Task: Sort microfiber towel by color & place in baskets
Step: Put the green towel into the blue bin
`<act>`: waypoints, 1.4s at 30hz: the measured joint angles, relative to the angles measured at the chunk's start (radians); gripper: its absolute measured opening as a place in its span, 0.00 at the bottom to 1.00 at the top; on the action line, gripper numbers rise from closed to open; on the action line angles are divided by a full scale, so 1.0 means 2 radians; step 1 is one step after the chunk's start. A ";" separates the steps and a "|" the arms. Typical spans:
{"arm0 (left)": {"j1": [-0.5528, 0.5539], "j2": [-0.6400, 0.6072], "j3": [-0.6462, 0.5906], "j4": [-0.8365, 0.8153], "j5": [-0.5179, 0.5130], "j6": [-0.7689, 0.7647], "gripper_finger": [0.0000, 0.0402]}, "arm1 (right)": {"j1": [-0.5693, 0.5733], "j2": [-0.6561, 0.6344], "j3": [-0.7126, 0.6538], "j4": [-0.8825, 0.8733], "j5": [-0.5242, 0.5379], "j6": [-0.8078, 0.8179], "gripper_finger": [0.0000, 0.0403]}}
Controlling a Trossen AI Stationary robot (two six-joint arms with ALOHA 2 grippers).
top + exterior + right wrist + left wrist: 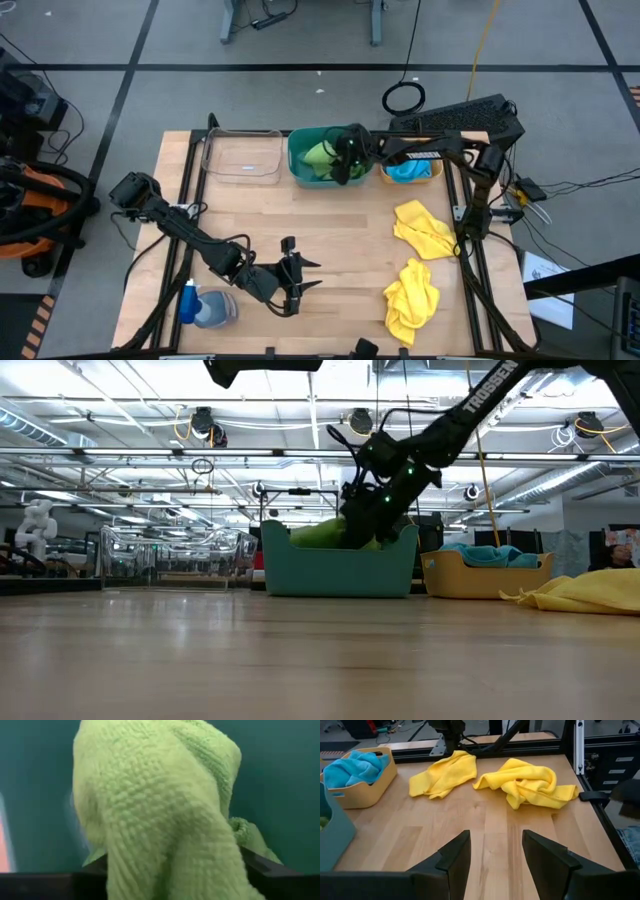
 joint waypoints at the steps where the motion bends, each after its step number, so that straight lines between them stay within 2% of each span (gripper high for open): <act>1: 0.000 0.000 0.000 0.000 0.000 0.000 0.46 | 0.001 -0.005 0.006 -0.020 0.004 -0.005 0.56; 5: 0.000 0.000 0.000 0.000 0.000 0.001 0.46 | 0.010 -0.028 0.024 -0.071 0.034 -0.018 0.63; 8: 0.000 0.000 0.000 0.000 0.000 0.001 0.46 | 0.016 -0.050 0.030 -0.092 0.037 -0.029 0.67; 14: 0.000 0.000 0.000 0.000 0.000 0.000 0.46 | 0.031 -0.102 0.031 -0.105 0.036 -0.042 0.67; 19: 0.000 0.000 0.000 0.002 0.000 0.000 0.46 | 0.052 -0.119 0.032 -0.090 0.017 -0.048 0.54; 24: 0.000 0.000 0.000 0.005 0.000 0.000 0.46 | 0.071 -0.096 0.033 -0.087 0.012 -0.056 0.30; 30: 0.000 0.000 0.000 0.007 0.000 -0.003 0.46 | 0.065 -0.037 0.032 -0.069 0.091 -0.068 0.03; 37: 0.000 0.000 0.000 0.001 0.000 -0.002 0.46 | 0.050 0.012 0.031 -0.039 0.087 -0.068 0.04; 42: 0.000 0.000 0.000 0.000 0.000 -0.002 0.46 | 0.046 0.022 0.031 -0.047 0.087 -0.064 0.01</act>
